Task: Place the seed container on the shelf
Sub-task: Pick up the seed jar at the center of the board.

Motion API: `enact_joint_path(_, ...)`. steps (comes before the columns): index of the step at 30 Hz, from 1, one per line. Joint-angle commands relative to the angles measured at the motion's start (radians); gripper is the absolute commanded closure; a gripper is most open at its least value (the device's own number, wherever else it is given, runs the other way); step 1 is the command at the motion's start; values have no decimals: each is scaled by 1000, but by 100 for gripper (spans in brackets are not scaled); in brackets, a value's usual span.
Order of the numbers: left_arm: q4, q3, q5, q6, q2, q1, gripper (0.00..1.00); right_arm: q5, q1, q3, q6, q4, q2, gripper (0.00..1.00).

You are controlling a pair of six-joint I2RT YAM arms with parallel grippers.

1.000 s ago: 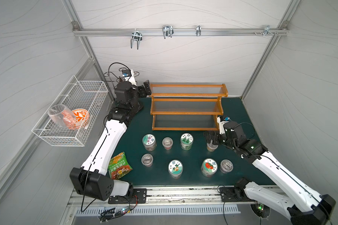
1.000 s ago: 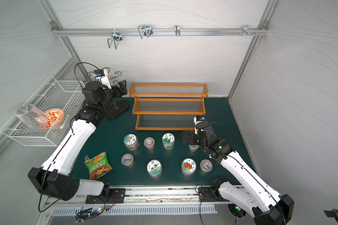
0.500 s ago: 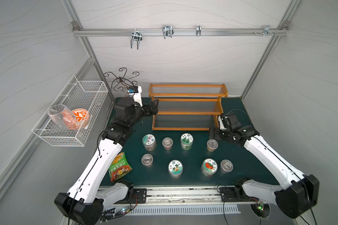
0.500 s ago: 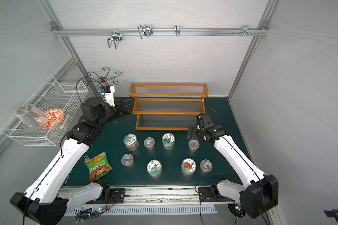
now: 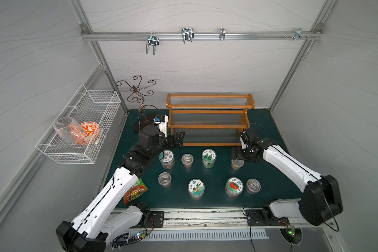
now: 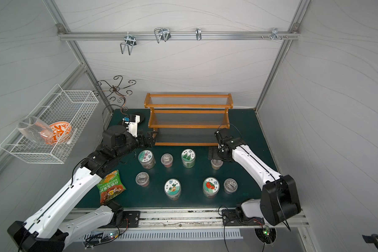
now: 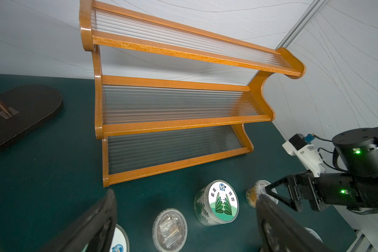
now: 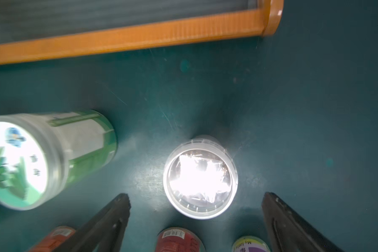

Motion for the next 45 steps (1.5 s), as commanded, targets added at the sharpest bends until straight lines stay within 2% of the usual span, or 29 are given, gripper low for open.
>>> enact_joint_path(1,29,-3,-22,-13,-27,-3,0,-8,-4,-23,-12,18,38,1)
enact_joint_path(9,22,-25,-36,-27,-44,-3,0,5,-3,-36,-35,37,114,1)
enact_joint_path(17,24,-41,-46,-31,-53,-3,0,14,-3,-33,-46,48,139,7)
enact_joint_path(23,21,-51,-51,-28,-62,-3,0,13,-3,-23,-60,49,155,17)
enact_joint_path(31,35,-69,-47,-21,-64,-3,0,-8,10,17,-100,8,150,39)
enact_joint_path(33,50,-76,-30,-12,-66,-3,0,-11,21,45,-106,-34,141,43)
enact_joint_path(38,114,-96,46,14,-63,-13,0,-33,67,159,-120,-169,97,45)
enact_joint_path(45,240,-108,85,143,-34,-163,0,-69,148,477,-145,-462,87,45)
